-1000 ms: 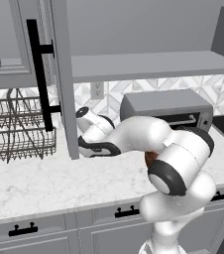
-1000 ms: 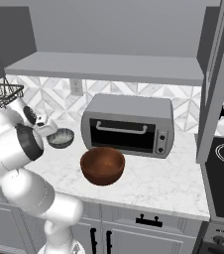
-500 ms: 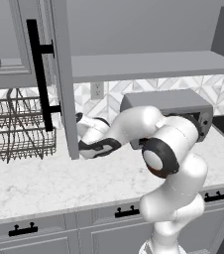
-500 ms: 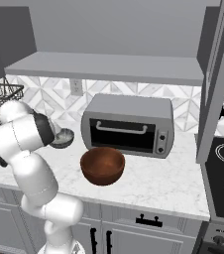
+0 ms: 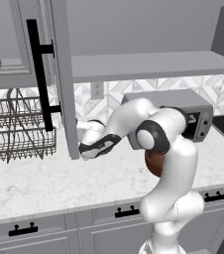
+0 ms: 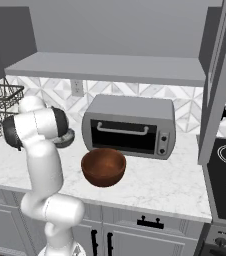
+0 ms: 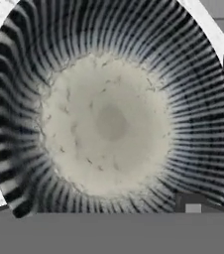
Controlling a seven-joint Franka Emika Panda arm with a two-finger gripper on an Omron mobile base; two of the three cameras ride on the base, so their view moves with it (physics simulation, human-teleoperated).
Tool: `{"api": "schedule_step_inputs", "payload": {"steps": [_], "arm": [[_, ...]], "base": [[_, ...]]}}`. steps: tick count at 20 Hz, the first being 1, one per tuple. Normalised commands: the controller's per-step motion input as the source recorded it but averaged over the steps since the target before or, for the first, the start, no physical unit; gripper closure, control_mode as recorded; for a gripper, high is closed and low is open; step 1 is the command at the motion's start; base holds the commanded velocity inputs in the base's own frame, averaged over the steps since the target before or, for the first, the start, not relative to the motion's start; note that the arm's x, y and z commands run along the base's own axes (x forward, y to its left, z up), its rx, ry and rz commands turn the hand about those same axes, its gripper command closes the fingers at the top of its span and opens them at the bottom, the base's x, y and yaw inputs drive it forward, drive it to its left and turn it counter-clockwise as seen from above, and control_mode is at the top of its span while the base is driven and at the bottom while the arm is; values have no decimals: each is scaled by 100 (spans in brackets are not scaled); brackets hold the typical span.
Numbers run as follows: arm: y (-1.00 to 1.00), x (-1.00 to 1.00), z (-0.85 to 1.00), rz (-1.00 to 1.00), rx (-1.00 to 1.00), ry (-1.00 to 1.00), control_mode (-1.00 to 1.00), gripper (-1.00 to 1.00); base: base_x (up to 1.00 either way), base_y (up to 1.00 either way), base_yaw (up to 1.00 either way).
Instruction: Pick up the bowls on the counter and stack them on top of one another in the open cabinet. Place the smaller bowl on top of the larger bowl.
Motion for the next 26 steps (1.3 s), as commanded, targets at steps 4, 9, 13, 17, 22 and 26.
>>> {"api": "schedule_step_inputs", "payload": {"steps": [4, 9, 13, 17, 22, 26], "arm": [[3, 35, -28, 0, -2, 0, -100, 100], [0, 3, 0, 0, -1, 0, -100, 100], [0, 0, 0, 0, 0, 0, -100, 100], [0, -18, 0, 0, 0, -6, -100, 100], [-5, -80, 21, 0, 0, -28, -100, 100], [-36, -100, 8, -3, 0, -31, -100, 100]], "base": [[0, 0, 0], [0, 0, 0], [0, 0, 0], [0, 0, 0], [0, 0, 0], [0, 0, 0]]}}
